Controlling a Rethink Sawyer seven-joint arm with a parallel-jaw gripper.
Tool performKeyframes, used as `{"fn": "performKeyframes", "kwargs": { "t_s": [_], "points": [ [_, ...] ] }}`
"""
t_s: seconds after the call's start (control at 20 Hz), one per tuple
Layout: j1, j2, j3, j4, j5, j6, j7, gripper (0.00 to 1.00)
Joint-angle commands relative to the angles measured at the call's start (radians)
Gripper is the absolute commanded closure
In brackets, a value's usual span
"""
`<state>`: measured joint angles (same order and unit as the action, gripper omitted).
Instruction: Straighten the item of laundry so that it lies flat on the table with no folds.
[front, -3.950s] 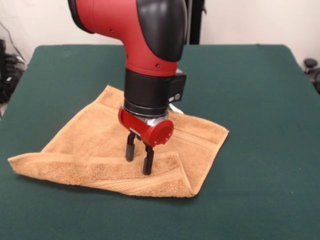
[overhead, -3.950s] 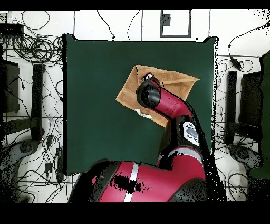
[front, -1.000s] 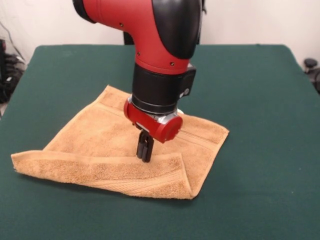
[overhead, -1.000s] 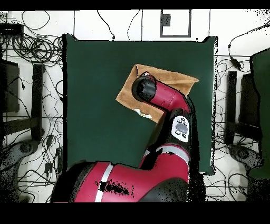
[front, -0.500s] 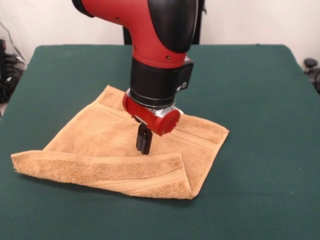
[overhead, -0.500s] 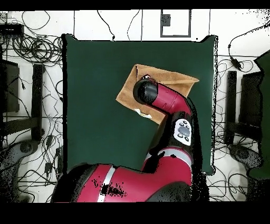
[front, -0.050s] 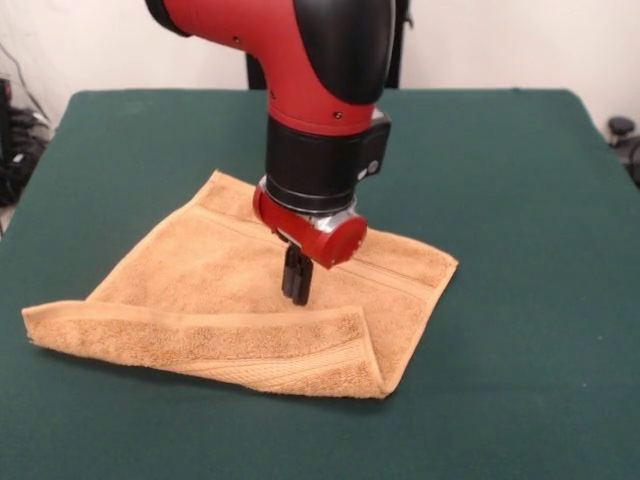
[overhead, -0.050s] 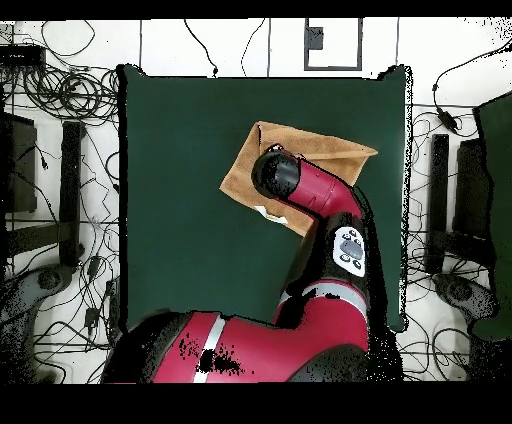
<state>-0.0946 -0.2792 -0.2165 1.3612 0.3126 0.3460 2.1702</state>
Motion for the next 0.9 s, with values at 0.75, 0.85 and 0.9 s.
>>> {"fn": "performKeyframes", "kwargs": {
  "t_s": [0.75, 0.85, 0.9],
  "points": [
    [0.04, 0.177, 0.071, -0.121, -0.001, 0.135, 0.115, 1.0],
    [0.061, 0.168, 0.04, -0.128, 0.002, 0.139, 0.143, 1.0],
    [0.075, 0.167, 0.018, -0.139, 0.004, 0.148, 0.16, 1.0]
  ]
}}
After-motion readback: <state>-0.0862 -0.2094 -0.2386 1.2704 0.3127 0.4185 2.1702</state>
